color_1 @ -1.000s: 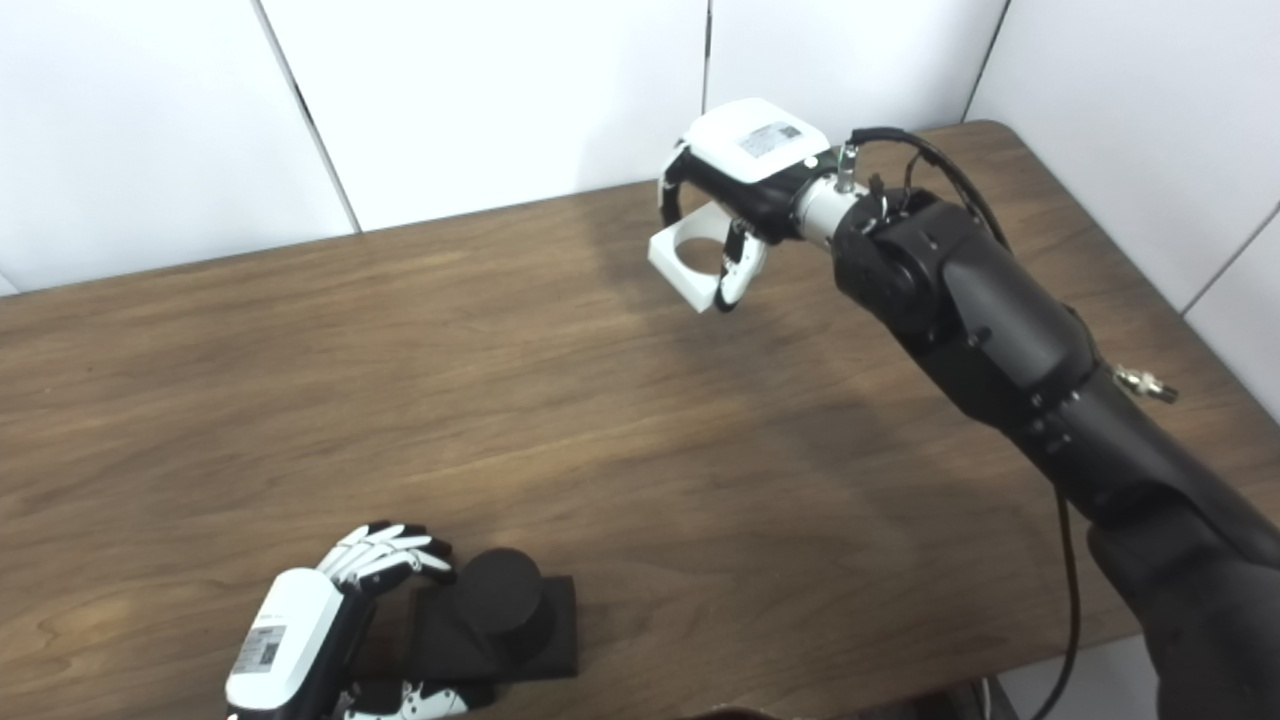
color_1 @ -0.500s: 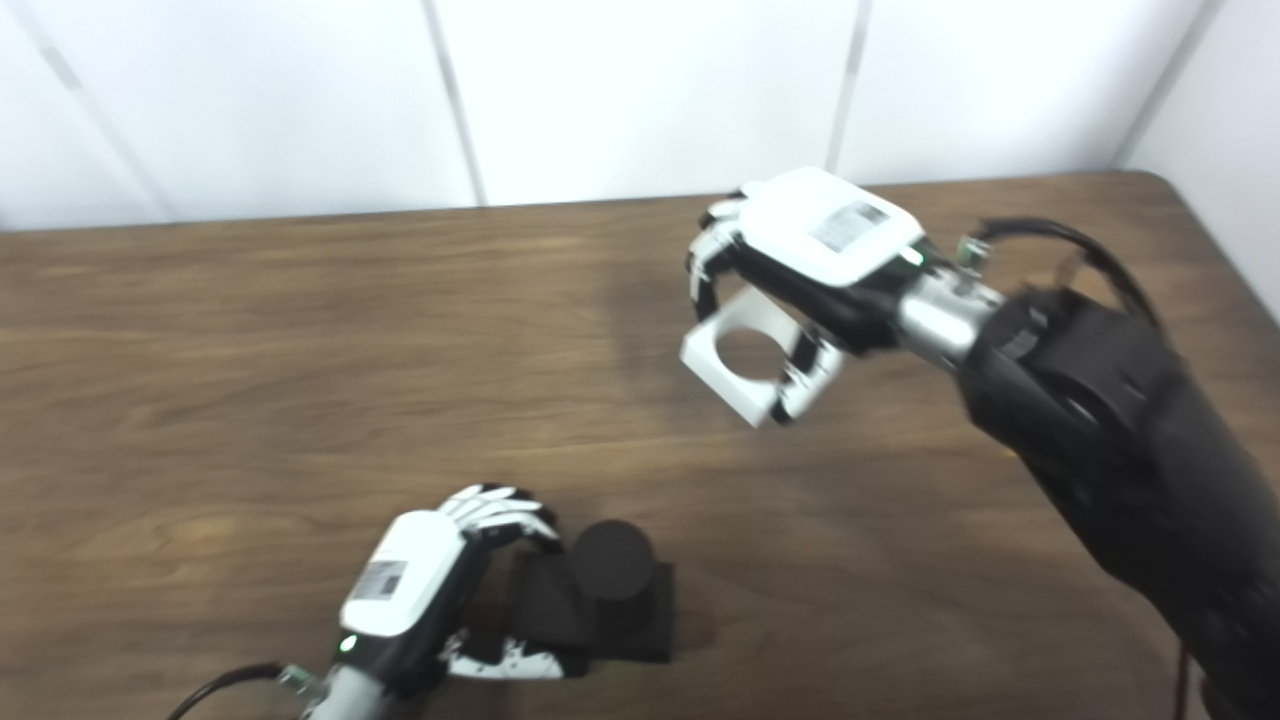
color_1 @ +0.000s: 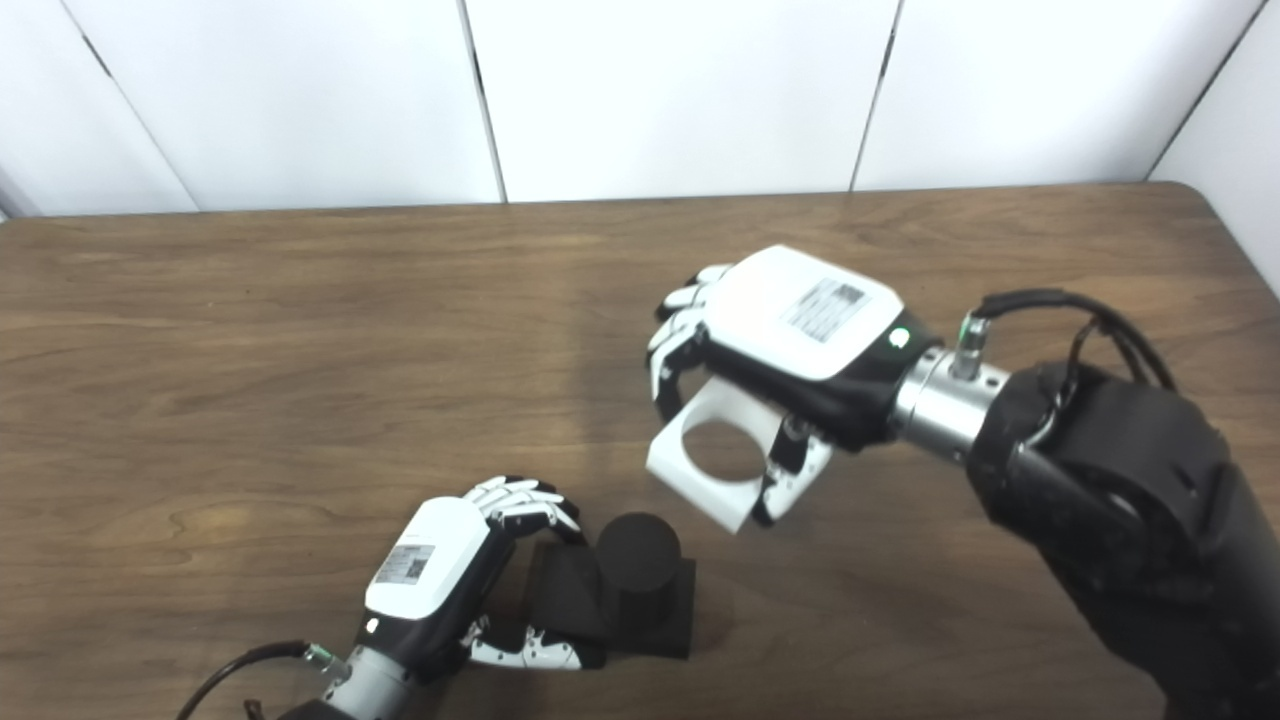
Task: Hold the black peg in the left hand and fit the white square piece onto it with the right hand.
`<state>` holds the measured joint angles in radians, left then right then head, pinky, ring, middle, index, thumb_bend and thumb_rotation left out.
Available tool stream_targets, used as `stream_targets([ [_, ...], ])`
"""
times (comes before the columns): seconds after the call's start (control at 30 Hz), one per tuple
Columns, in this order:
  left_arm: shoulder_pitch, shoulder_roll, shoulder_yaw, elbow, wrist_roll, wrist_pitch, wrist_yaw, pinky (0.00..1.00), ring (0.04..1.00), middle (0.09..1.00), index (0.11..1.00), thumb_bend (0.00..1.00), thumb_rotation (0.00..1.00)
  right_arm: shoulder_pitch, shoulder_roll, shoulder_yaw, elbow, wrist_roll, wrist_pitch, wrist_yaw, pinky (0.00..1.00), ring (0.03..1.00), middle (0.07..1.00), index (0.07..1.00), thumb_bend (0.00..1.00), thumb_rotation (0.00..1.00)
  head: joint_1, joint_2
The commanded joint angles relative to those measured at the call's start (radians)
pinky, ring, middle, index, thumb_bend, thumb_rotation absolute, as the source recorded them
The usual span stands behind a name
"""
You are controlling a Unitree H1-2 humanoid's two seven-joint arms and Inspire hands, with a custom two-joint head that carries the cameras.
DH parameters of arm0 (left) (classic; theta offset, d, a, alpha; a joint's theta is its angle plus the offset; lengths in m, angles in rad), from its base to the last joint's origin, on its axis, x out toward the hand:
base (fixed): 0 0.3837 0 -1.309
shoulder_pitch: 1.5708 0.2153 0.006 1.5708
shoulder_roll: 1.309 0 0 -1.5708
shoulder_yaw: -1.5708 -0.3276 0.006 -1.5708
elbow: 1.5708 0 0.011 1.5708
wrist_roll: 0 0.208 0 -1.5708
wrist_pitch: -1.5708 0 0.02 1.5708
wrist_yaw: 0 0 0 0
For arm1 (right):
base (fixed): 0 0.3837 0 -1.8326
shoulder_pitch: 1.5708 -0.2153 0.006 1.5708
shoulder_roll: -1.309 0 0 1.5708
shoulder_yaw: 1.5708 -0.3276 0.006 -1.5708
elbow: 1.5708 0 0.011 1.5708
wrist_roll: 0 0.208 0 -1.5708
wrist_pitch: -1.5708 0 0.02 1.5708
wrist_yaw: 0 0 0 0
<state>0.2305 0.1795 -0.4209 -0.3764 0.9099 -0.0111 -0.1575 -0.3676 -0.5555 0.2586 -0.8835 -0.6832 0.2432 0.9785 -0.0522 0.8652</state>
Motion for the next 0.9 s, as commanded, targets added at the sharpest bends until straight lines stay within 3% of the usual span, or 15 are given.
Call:
stream_targets([
  [0.0, 0.002, 0.004, -0.012, -0.008, 0.006, 0.003, -0.029, 0.86, 0.823, 0.748, 0.485, 0.52, 0.05, -0.019, 0.005, -0.011, -0.03, -0.002, 0.014, 0.008, 0.89, 0.862, 0.758, 0.483, 0.52, 0.13, -0.003, 0.002],
  [0.17, 0.001, 0.005, -0.012, -0.008, 0.007, 0.003, -0.033, 0.86, 0.825, 0.75, 0.485, 0.52, 0.05, -0.004, 0.034, 0.005, -0.051, -0.005, 0.018, 0.047, 0.9, 0.879, 0.769, 0.483, 0.52, 0.13, -0.005, 0.005],
  [0.43, 0.0, 0.006, -0.008, -0.011, 0.005, 0.004, -0.036, 0.86, 0.827, 0.751, 0.485, 0.52, 0.05, 0.02, 0.08, 0.044, -0.038, -0.046, -0.029, 0.061, 0.89, 0.877, 0.765, 0.483, 0.52, 0.13, -0.011, 0.013],
  [0.87, -0.001, 0.001, -0.01, -0.009, 0.006, 0.0, -0.03, 0.86, 0.826, 0.75, 0.485, 0.52, 0.05, 0.068, 0.15, 0.078, 0.02, -0.098, -0.1, 0.025, 0.91, 0.88, 0.768, 0.483, 0.52, 0.13, -0.016, 0.014],
])
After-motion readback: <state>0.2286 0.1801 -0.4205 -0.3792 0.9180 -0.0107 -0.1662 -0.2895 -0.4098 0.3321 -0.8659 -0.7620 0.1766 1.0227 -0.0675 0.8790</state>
